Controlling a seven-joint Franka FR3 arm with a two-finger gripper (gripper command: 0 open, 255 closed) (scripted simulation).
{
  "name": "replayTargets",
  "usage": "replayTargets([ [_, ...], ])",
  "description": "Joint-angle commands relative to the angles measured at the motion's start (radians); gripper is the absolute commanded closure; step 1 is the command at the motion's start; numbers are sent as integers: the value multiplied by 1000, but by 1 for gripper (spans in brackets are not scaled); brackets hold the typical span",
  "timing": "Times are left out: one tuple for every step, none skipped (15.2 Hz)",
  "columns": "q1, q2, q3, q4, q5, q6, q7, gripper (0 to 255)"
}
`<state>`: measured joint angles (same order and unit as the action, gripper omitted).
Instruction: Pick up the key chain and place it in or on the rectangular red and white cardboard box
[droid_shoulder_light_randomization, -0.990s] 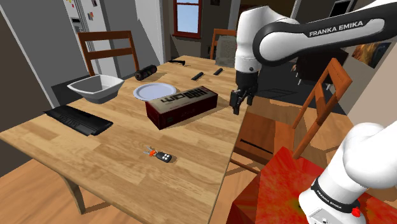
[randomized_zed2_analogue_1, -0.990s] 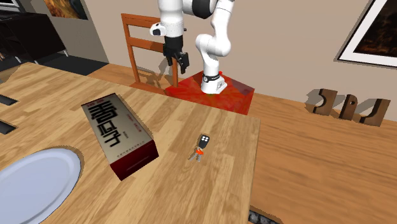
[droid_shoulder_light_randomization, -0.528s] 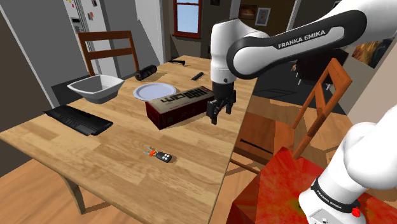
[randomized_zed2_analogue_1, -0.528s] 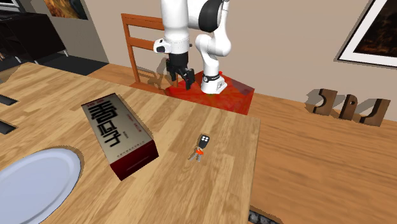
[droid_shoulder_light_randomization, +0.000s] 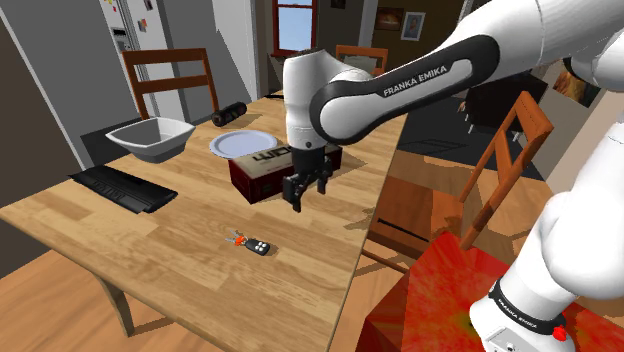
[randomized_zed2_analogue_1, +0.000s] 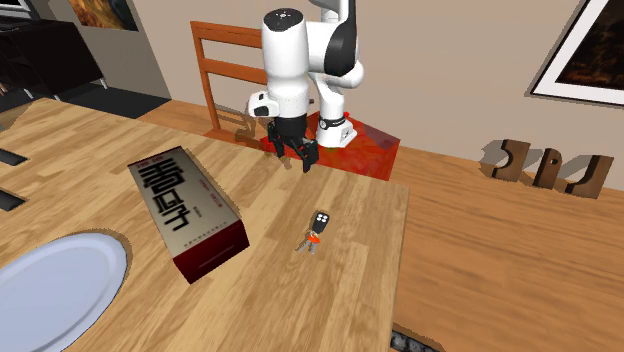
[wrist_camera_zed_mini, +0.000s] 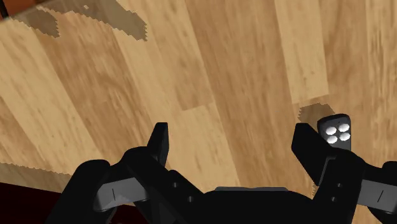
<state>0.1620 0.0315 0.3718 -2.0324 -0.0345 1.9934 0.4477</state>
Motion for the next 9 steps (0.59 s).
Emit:
replayTargets([
  [18,71,15,57,-23,13,32,0],
  [28,107,20,88,-36,15,46,0],
  [39,143,25,121,-49,17,60,0],
  [51,180,29,156,-63,18,73,0],
  [63,216,32,191,-76,17,86,0],
  [77,253,35,228,-90,15,98,0],
  [91,290,36,267,-103,12,110,0],
  [106,327,37,307,-116,8,121,0],
  [122,365,37,349,-129,3,130,0],
])
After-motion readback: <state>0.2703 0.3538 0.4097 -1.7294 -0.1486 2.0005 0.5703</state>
